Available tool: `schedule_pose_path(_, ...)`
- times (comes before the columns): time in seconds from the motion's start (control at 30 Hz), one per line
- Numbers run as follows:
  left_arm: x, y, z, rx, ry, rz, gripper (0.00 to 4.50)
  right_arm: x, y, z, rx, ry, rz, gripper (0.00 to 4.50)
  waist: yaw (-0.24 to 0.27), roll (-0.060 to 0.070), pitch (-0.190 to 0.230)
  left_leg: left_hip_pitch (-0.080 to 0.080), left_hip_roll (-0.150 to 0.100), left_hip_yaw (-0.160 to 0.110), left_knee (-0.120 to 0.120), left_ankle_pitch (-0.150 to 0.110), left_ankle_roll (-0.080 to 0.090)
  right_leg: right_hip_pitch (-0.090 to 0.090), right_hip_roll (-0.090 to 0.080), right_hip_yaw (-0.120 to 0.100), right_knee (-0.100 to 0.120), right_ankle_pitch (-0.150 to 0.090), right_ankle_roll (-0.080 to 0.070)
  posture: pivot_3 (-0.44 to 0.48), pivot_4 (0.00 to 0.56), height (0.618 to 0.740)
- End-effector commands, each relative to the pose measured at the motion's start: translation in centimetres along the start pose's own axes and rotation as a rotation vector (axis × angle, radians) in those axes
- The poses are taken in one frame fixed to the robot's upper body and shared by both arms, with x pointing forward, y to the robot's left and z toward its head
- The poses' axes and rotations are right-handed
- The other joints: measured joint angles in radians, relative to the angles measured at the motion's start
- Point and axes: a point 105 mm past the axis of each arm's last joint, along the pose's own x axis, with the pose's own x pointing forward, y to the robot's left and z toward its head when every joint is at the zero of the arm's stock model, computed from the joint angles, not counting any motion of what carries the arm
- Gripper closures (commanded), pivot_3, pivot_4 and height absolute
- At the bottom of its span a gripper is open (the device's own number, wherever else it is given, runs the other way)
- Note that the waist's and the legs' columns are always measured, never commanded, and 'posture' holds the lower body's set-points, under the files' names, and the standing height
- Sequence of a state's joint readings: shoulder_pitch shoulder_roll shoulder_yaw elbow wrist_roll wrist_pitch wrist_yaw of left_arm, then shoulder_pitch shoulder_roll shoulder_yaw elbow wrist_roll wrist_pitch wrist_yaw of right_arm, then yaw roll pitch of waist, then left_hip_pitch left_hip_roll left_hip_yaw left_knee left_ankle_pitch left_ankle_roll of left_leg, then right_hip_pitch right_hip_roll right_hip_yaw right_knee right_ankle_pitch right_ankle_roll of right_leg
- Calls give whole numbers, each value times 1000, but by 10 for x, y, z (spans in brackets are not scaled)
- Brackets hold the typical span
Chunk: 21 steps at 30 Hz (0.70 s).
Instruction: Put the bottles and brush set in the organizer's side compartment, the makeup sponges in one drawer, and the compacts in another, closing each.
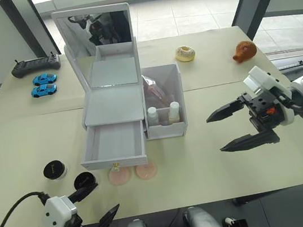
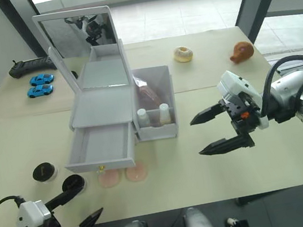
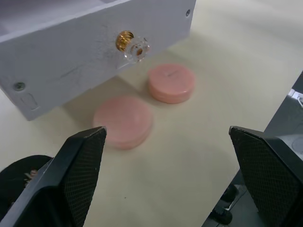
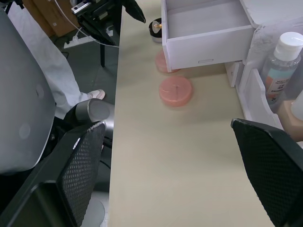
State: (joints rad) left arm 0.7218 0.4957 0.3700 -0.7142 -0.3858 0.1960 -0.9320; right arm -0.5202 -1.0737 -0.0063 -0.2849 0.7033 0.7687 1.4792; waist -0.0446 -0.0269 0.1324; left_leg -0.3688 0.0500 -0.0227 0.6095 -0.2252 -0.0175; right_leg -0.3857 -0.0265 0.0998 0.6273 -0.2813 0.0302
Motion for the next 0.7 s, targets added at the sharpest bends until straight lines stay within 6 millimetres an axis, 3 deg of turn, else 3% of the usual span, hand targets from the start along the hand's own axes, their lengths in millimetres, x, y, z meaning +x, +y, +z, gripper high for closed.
schedule_pose_path(0.03, 14, -10, -1, 31, -13, -3, 28, -6, 8, 13, -52, -3, -16, 0, -1, 1, 0, 0, 0, 0, 0, 0, 0, 0, 0, 0, 0, 0, 0, 0, 150, 740)
schedule_pose_path(0.5, 75, -22, -4, -66, -19, -18, 28, -14, 24, 22, -14, 59, -65, 0, 1, 4, -2, 0, -1, 0, 0, 0, 1, 1, 1, 1, 1, 2, 4, 0, 150, 740)
schedule_pose_path(0.7, 97, -19, 11, -56, -41, 23, 28, -18, 26, 24, 9, 87, -67, 0, 0, 4, -3, 0, -1, -1, 1, 0, 1, 1, 1, 1, 1, 2, 5, 0, 150, 740)
